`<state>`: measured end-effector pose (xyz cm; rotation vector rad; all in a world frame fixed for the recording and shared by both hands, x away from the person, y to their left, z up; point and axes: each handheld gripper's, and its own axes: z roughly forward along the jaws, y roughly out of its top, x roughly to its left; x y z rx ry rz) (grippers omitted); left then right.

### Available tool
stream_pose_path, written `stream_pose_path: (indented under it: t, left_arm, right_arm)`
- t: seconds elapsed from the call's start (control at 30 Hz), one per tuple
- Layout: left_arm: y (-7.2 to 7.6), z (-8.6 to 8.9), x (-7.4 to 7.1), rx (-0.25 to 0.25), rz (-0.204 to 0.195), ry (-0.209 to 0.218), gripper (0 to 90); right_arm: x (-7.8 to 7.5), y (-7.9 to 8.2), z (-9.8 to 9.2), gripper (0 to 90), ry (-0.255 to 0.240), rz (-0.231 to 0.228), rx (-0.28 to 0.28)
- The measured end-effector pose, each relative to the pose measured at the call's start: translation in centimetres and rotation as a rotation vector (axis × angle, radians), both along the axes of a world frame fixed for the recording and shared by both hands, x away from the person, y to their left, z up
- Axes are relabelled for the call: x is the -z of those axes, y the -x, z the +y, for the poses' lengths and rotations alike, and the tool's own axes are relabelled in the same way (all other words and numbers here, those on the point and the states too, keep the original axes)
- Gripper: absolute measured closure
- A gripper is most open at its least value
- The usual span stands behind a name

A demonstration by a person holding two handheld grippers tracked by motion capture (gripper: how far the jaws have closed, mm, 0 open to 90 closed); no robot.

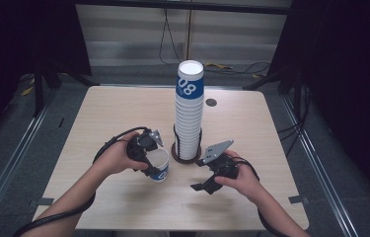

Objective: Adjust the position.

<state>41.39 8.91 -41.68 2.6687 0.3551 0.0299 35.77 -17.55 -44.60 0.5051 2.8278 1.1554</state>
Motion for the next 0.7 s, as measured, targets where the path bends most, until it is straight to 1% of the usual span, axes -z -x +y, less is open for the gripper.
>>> stream_pose_path:
  t: [0.07, 0.13, 0.23, 0.27, 0.3, 0.33, 0.37, 0.4, 0.5, 0.57, 0.63, 0.7]
  left_arm:
    - [0.0, -0.1, 0.1, 0.01, -0.008, 0.014, 15.3]
    - [0.1, -0.1, 0.2, 0.001, -0.011, 0.028, 15.3]
    - [0.2, -0.2, 0.4, 0.012, -0.022, 0.043, 15.3]
    - [0.2, -0.2, 0.4, 0.018, -0.021, 0.044, 15.3]
    - [0.2, -0.2, 0.5, 0.011, -0.018, 0.05, 15.3]
    - [0.2, -0.2, 0.6, 0.02, -0.017, 0.05, 15.3]
    - [0.3, -0.2, 0.7, 0.006, -0.016, 0.055, 15.4]
    - [0.3, -0.2, 0.8, 0.014, -0.019, 0.054, 15.4]
    - [0.3, -0.2, 1.2, 0.014, -0.005, 0.063, 15.6]
    - [0.4, -0.1, 1.4, 0.015, -0.006, 0.066, 15.7]
    - [0.5, -0.1, 1.6, 0.01, 0.0, 0.082, 15.8]
    - [0.5, 0.0, 1.8, 0.015, -0.003, 0.093, 15.8]
  right_arm:
    - [0.0, 0.0, 0.0, 12.9, 0.0, 0.001, 0.003]
    - [0.1, 0.1, 0.0, 12.9, -0.003, 0.002, 0.003]
    - [0.1, 0.1, 0.0, 12.9, -0.005, 0.006, 0.002]
    - [0.1, 0.2, 0.0, 12.9, -0.001, 0.003, 0.001]
    - [0.2, 0.2, 0.0, 12.9, -0.001, 0.002, 0.001]
    - [0.2, 0.2, 0.0, 12.9, -0.003, 0.004, 0.002]
    - [0.2, 0.2, 0.0, 12.9, -0.004, 0.005, 0.002]
    - [0.2, 0.2, 0.0, 12.9, -0.003, 0.002, 0.004]
    - [0.2, 0.2, -0.1, 12.9, -0.004, 0.0, 0.005]
    - [0.2, 0.3, -0.1, 12.9, -0.005, 0.002, 0.005]
    - [0.3, 0.3, -0.2, 12.9, -0.008, 0.003, 0.007]
    - [0.3, 0.3, -0.2, 12.9, -0.002, 0.003, 0.007]
